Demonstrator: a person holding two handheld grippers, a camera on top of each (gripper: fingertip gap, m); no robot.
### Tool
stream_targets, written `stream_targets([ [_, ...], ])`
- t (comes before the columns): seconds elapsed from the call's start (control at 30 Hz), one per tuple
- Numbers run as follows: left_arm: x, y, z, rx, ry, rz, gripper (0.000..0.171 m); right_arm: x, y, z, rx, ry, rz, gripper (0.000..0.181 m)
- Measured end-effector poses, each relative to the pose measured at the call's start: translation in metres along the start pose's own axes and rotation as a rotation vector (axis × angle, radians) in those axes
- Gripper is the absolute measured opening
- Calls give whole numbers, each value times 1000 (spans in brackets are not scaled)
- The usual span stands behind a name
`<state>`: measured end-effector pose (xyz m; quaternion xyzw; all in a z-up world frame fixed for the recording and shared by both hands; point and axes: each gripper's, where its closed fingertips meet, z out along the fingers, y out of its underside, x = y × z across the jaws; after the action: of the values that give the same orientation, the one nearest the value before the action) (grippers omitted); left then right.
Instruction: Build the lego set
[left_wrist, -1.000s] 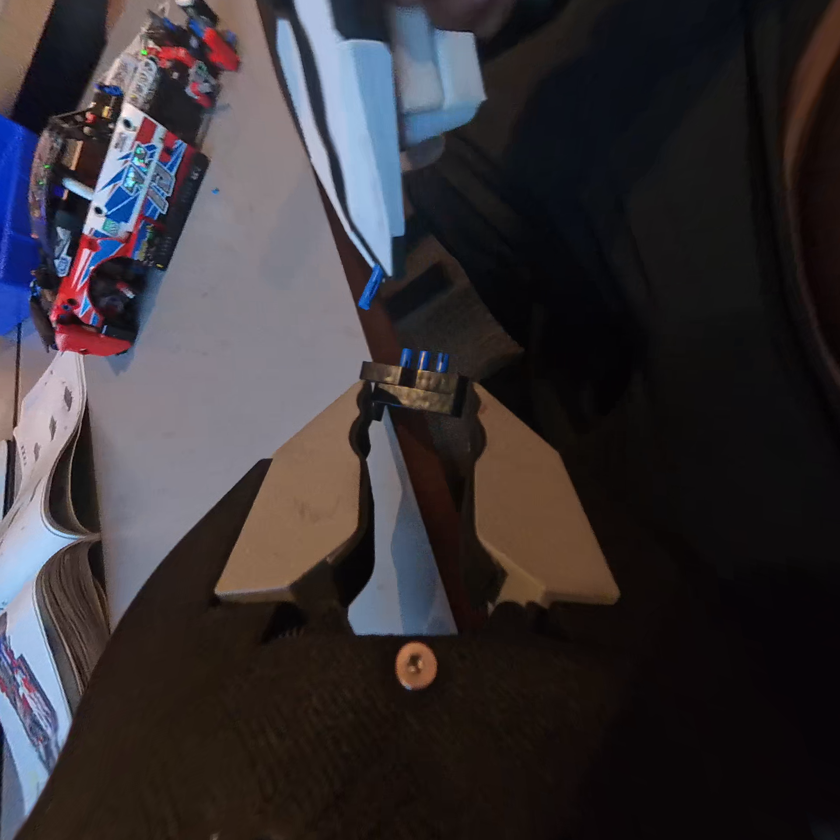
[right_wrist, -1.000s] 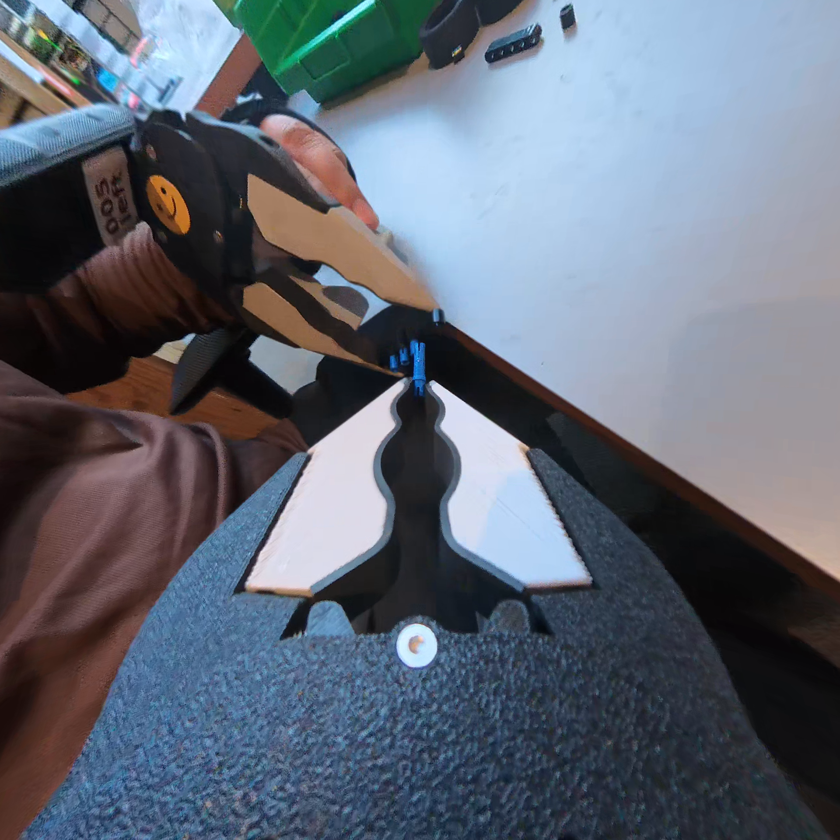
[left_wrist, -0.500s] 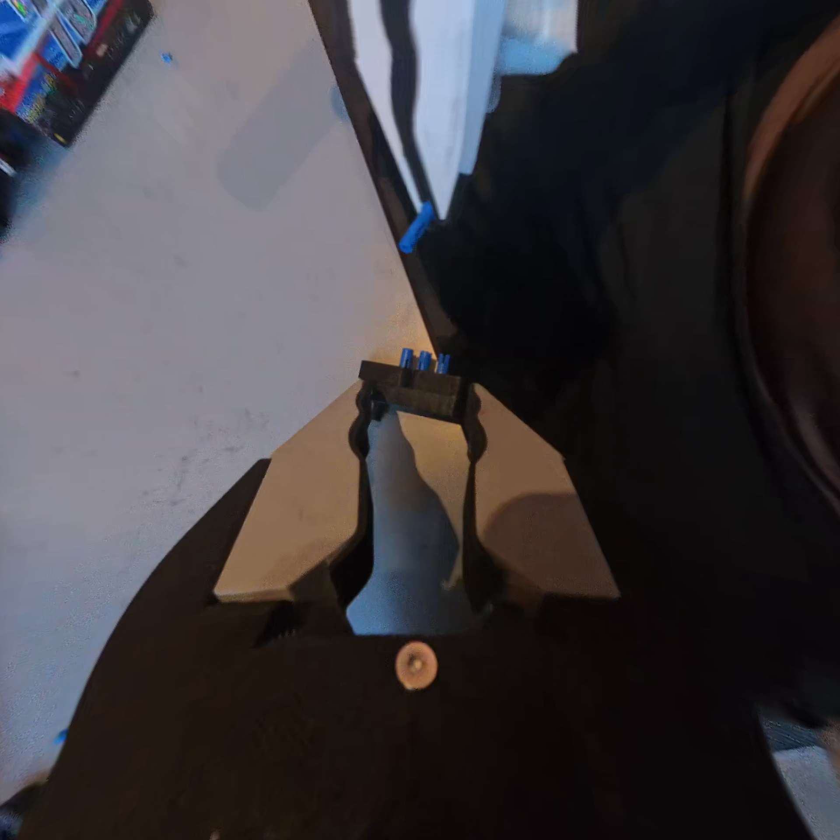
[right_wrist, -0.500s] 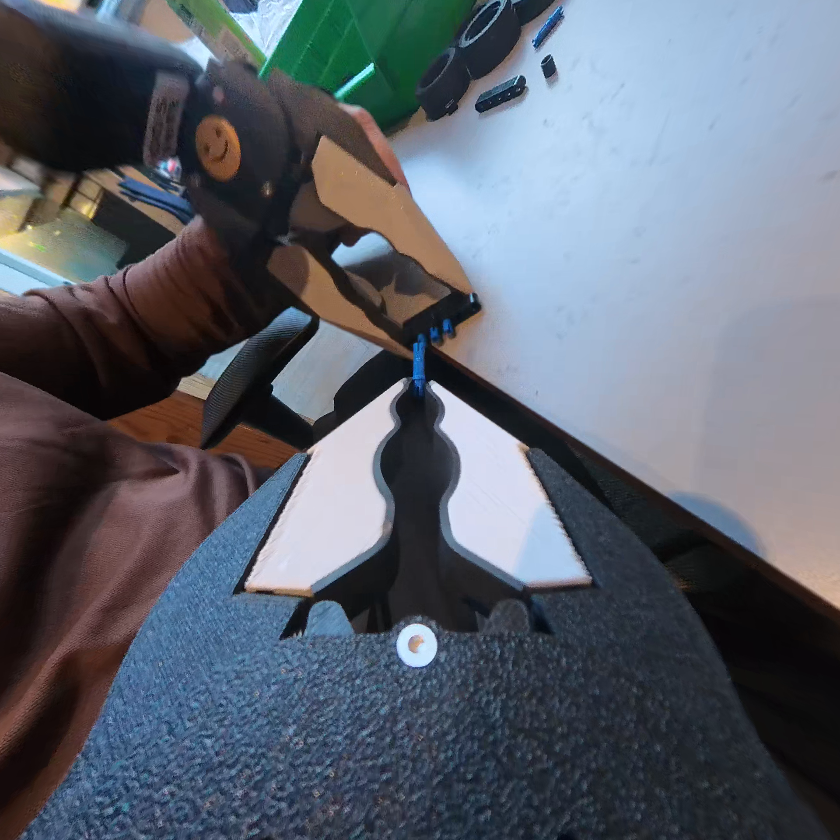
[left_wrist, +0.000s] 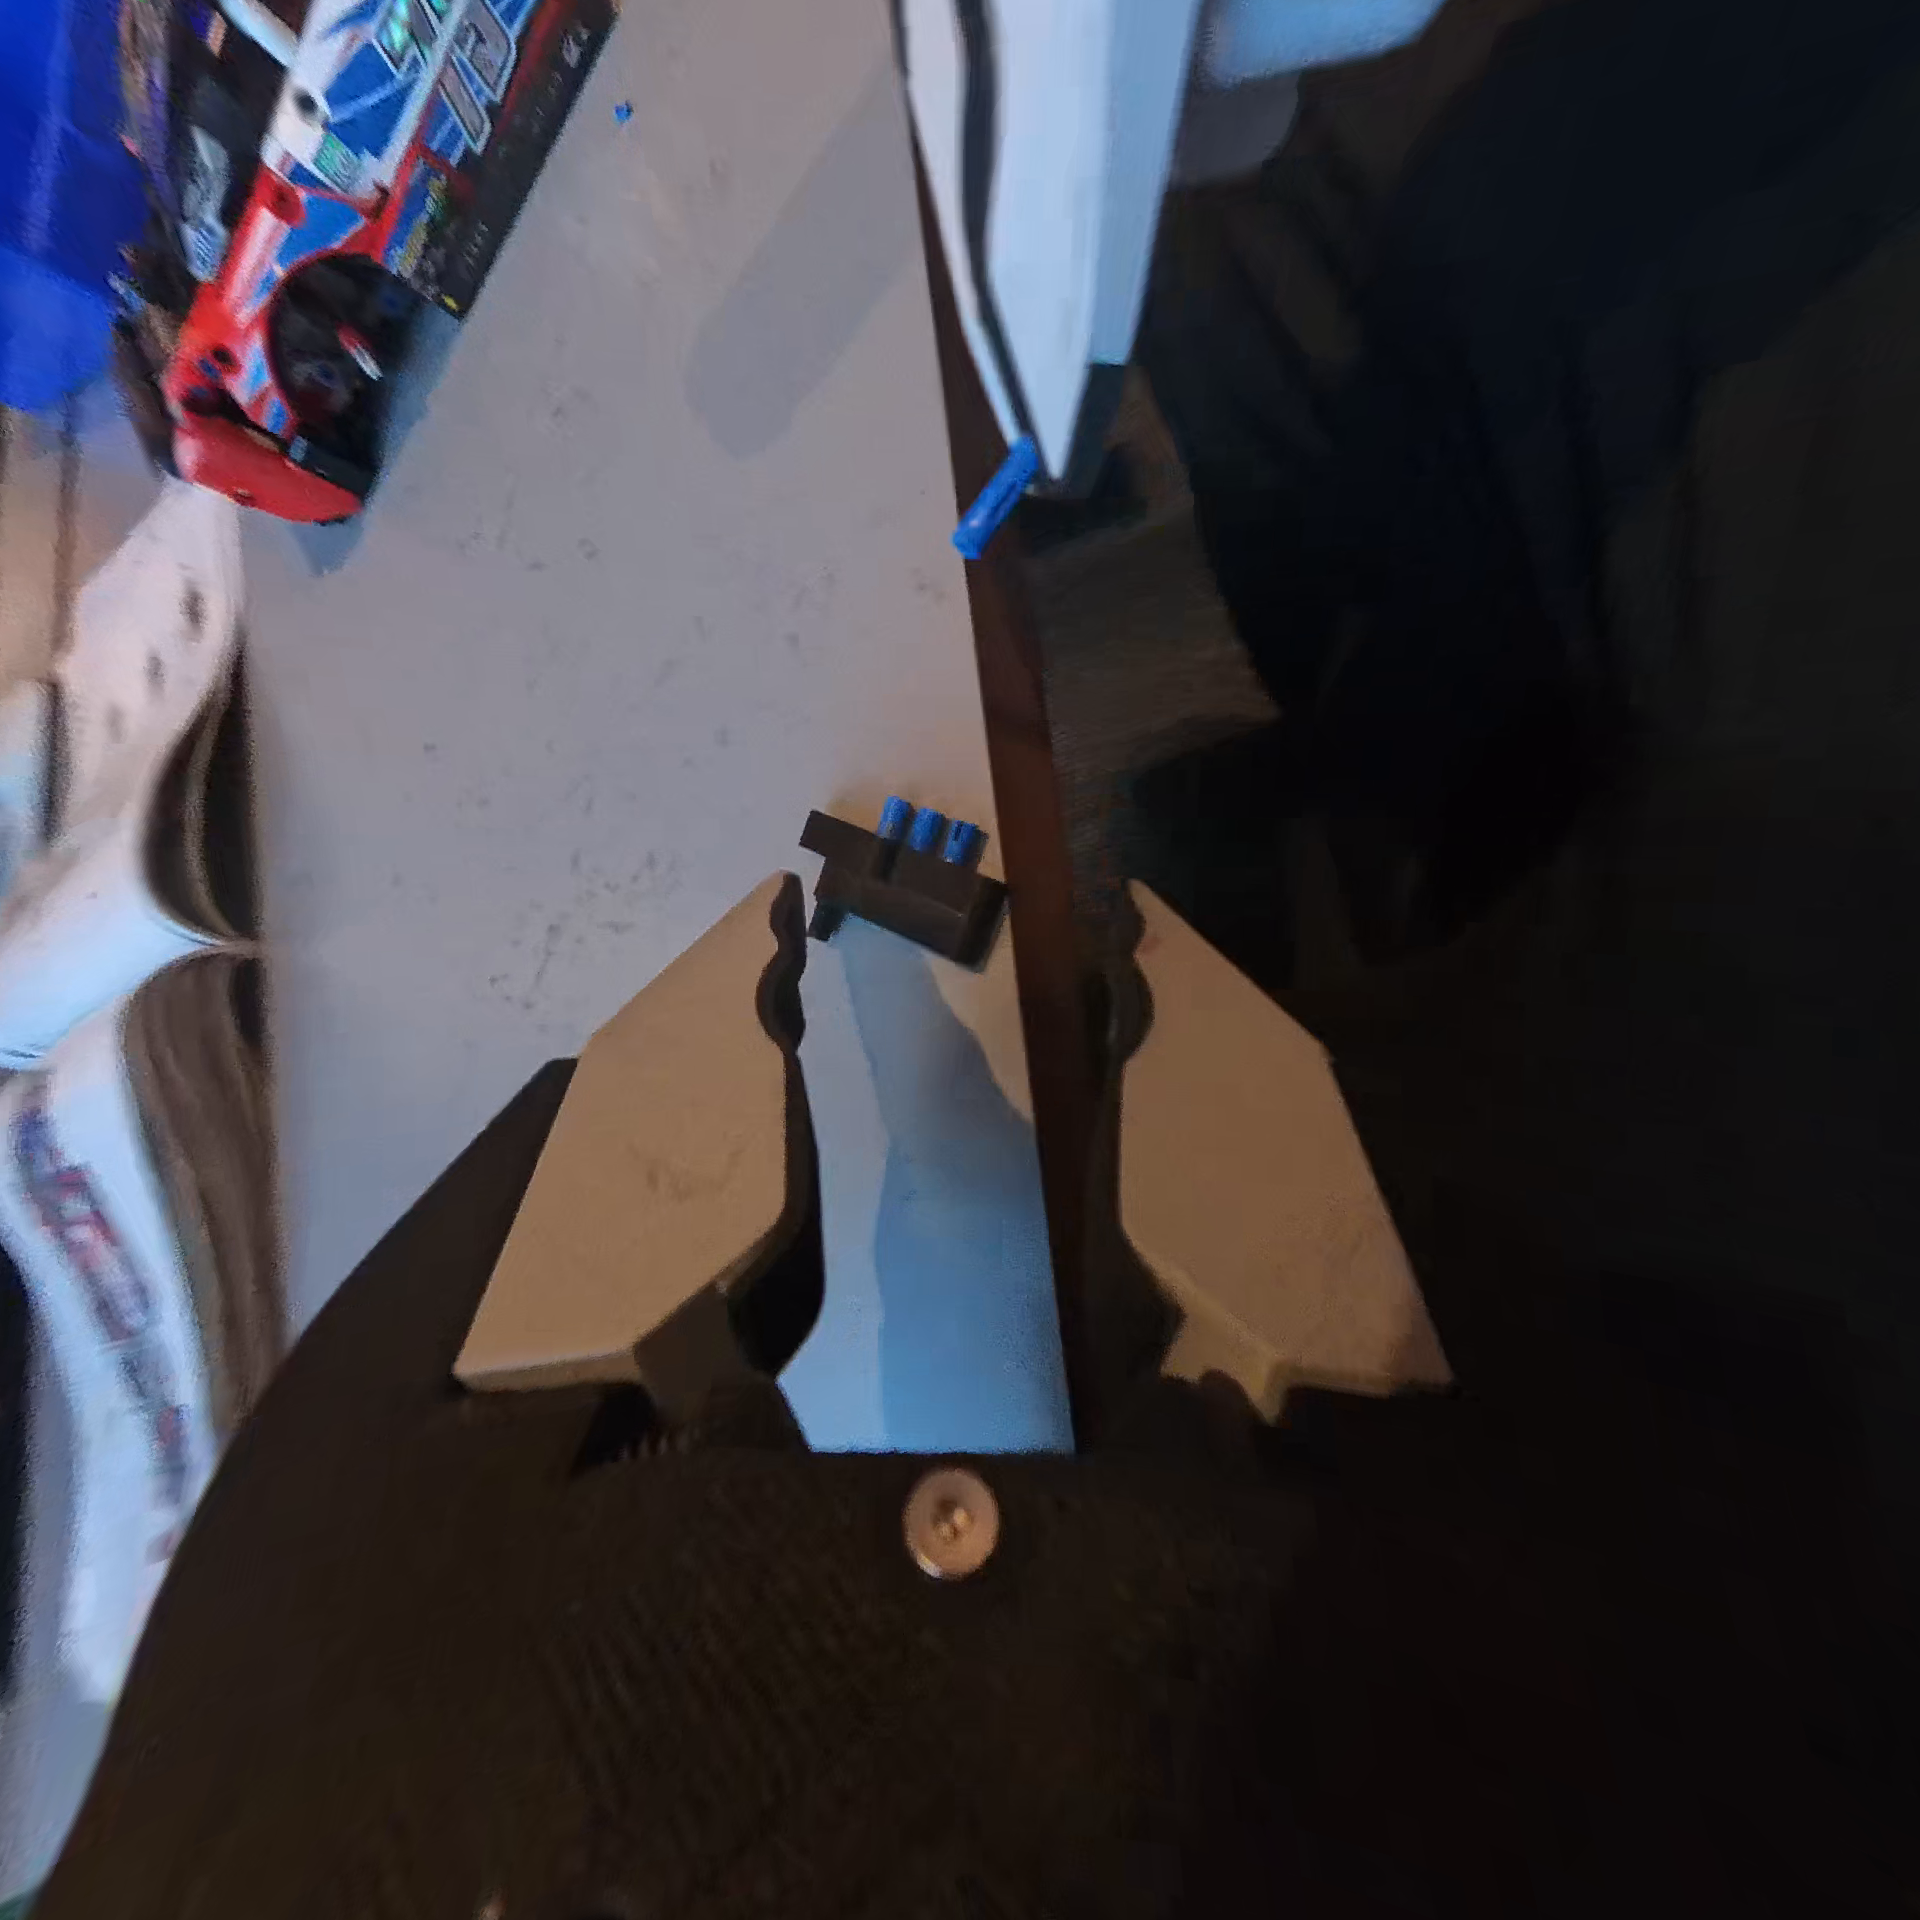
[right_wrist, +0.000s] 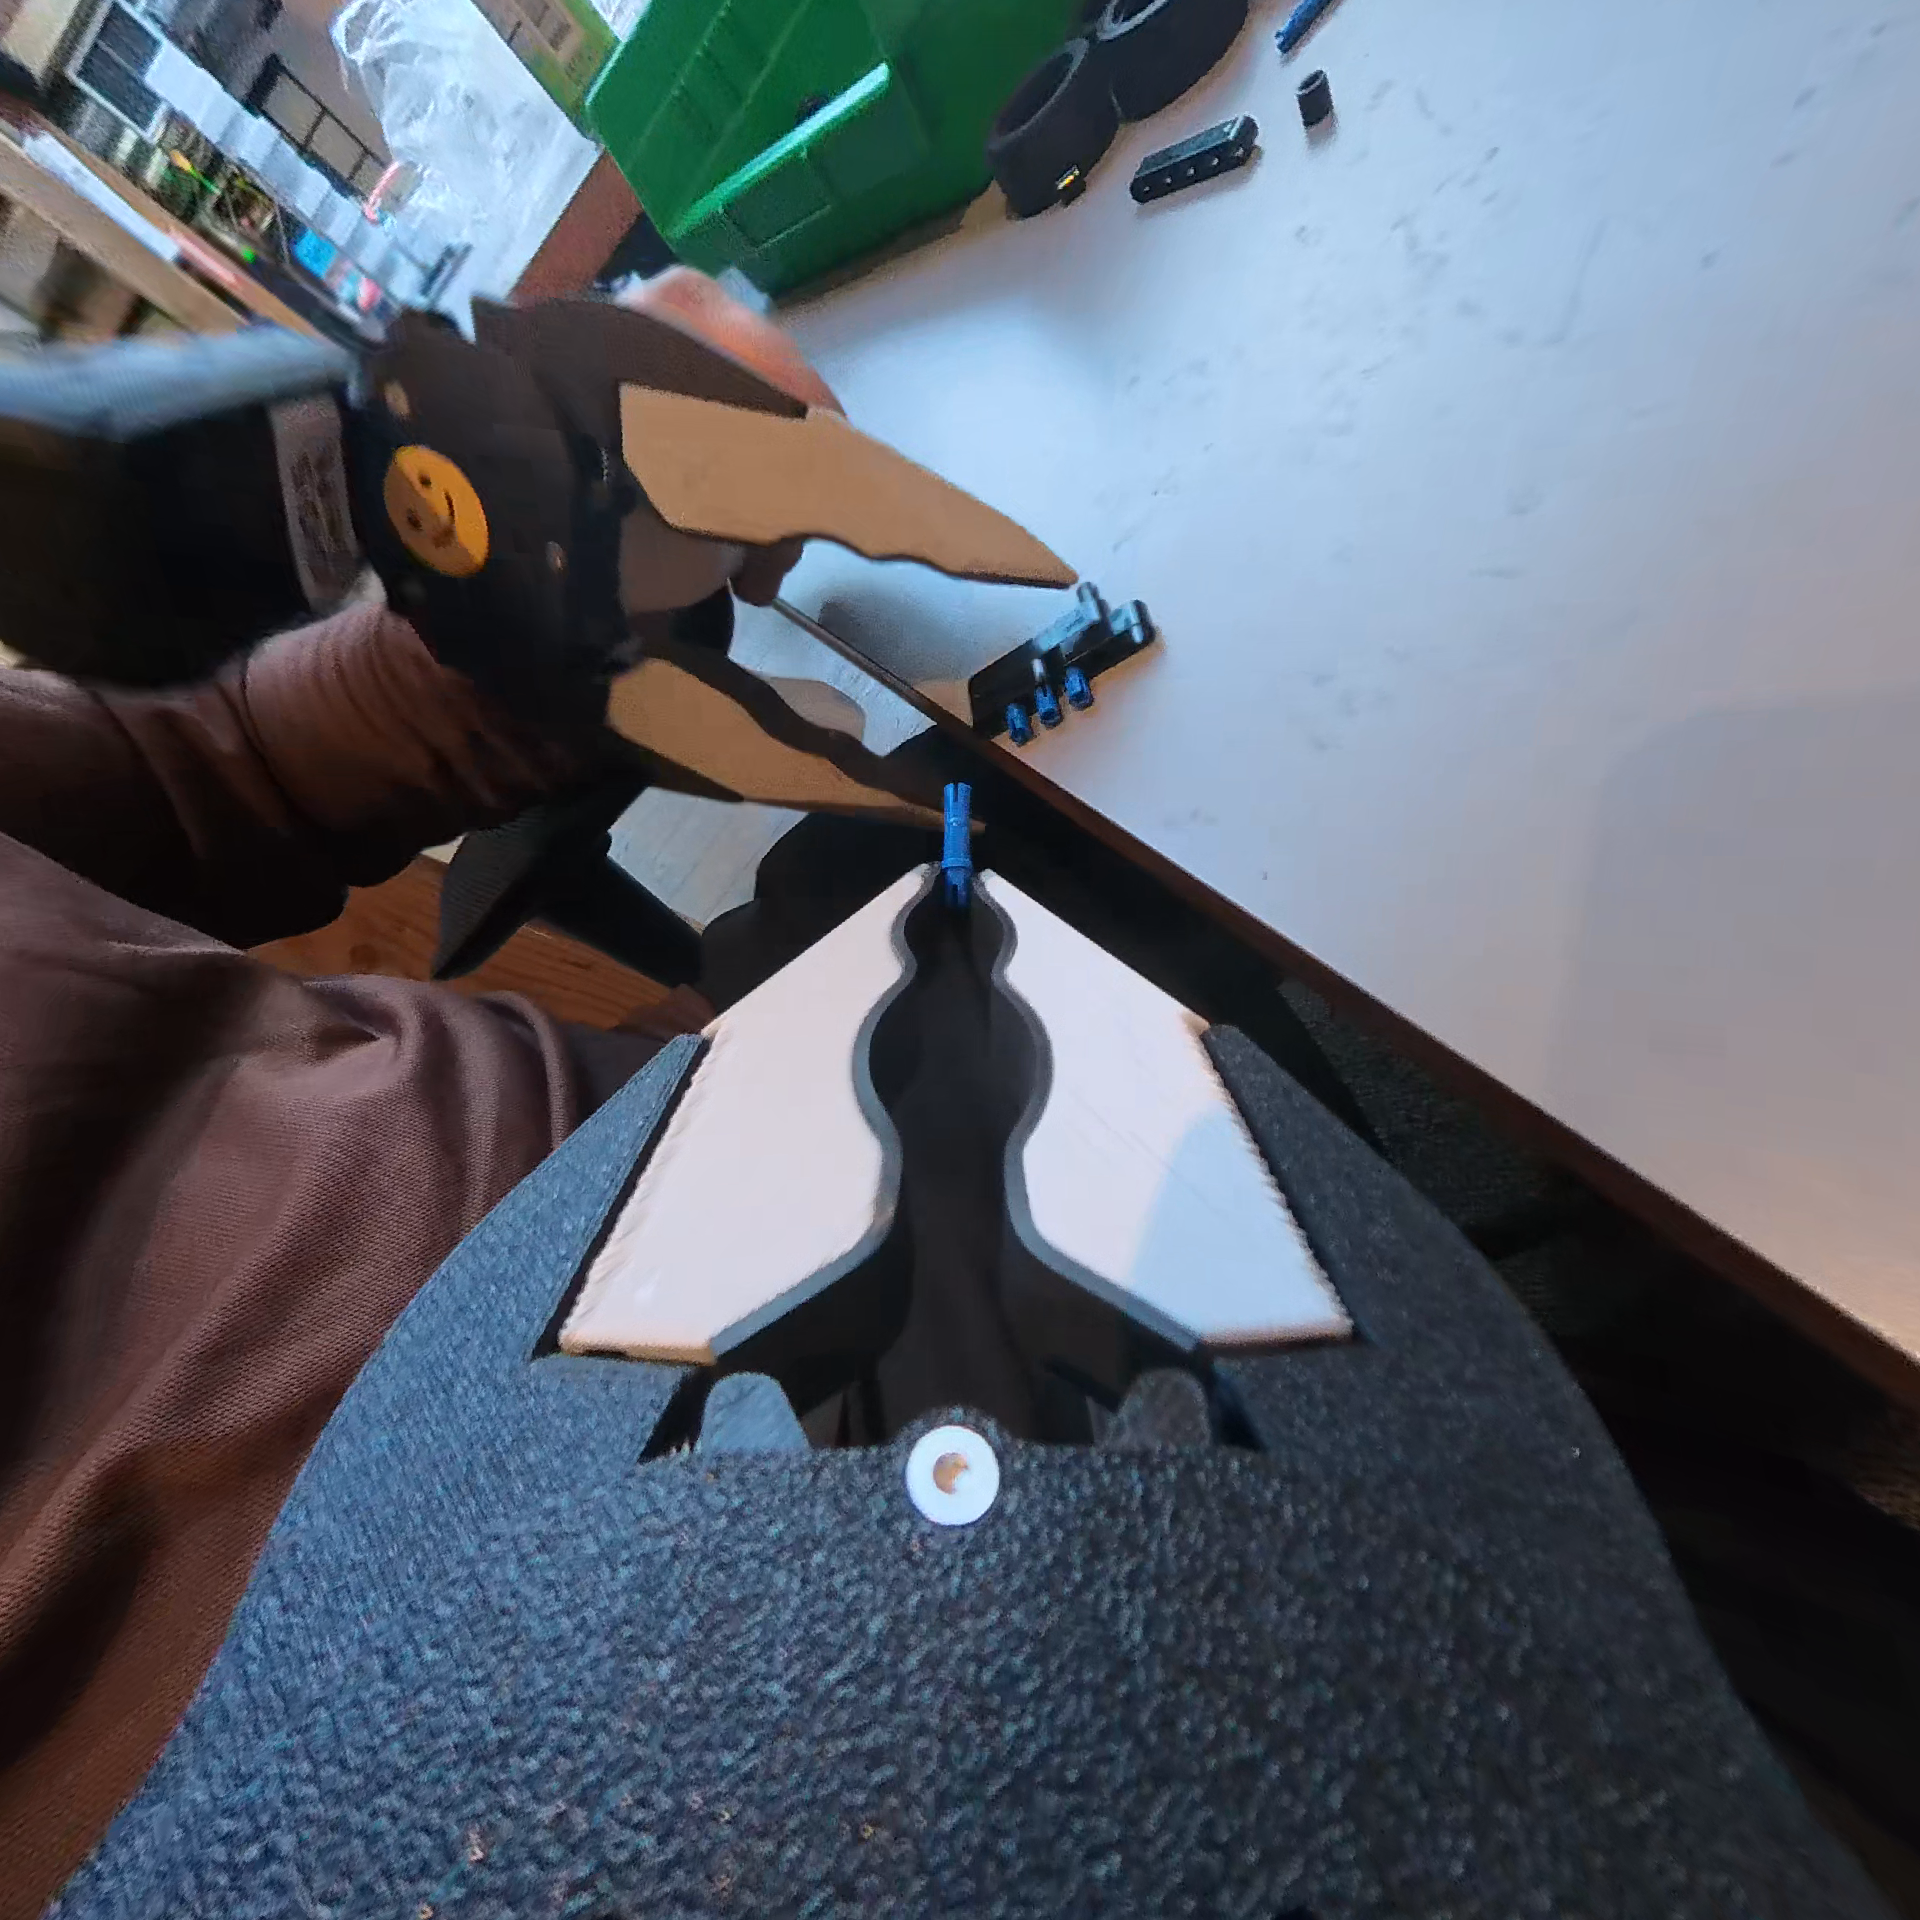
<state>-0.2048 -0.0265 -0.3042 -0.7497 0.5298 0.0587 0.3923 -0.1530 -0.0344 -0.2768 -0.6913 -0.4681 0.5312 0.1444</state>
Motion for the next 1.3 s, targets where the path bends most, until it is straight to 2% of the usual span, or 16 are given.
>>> stream_targets([
  [0.07, 4, 4, 7, -48, -60, 97, 57, -3, -2, -1, 10, -13, -4, 5],
  [0.1, 5, 6, 12, -71, -85, 121, 69, -4, -3, -1, 14, -19, -3, 5],
  [0.13, 2, 6, 16, -82, -133, 126, 68, -5, -4, -1, 16, -22, -1, 5],
  [0.17, -5, 6, 16, -94, -196, 123, 56, -5, -4, -2, 17, -20, -3, 5],
  [0.33, -1, 4, 10, -95, -323, 137, 46, -6, -3, -6, 22, -6, -18, 5],
  [0.43, 2, -5, -5, -57, -370, 185, 13, -7, -2, -6, 21, -12, -12, 5],
  [0.5, 2, -3, -12, -56, -390, 195, 7, -8, -2, -6, 17, -15, -19, 5],
  [0.67, 4, 4, -21, -64, -392, 197, 6, -10, -2, -5, 11, -20, -25, 5],
  [0.87, -6, -27, -27, 128, -249, 30, 6, -21, 3, 4, 0, -70, 39, 5],
  [0.93, -12, -33, -25, 160, -267, 104, 5, -23, 3, 7, 21, -88, 99, 5],
  [1.1, -21, -38, -21, 138, -456, 418, 5, -30, -11, 1, 195, -271, 370, 4],
  [1.2, -15, -43, -19, 159, -482, 473, 5, -33, -13, 2, 242, -352, 467, 4],
  [1.3, -12, -44, -17, 180, -461, 467, 6, -27, -14, 6, 267, -331, 504, 4],
])
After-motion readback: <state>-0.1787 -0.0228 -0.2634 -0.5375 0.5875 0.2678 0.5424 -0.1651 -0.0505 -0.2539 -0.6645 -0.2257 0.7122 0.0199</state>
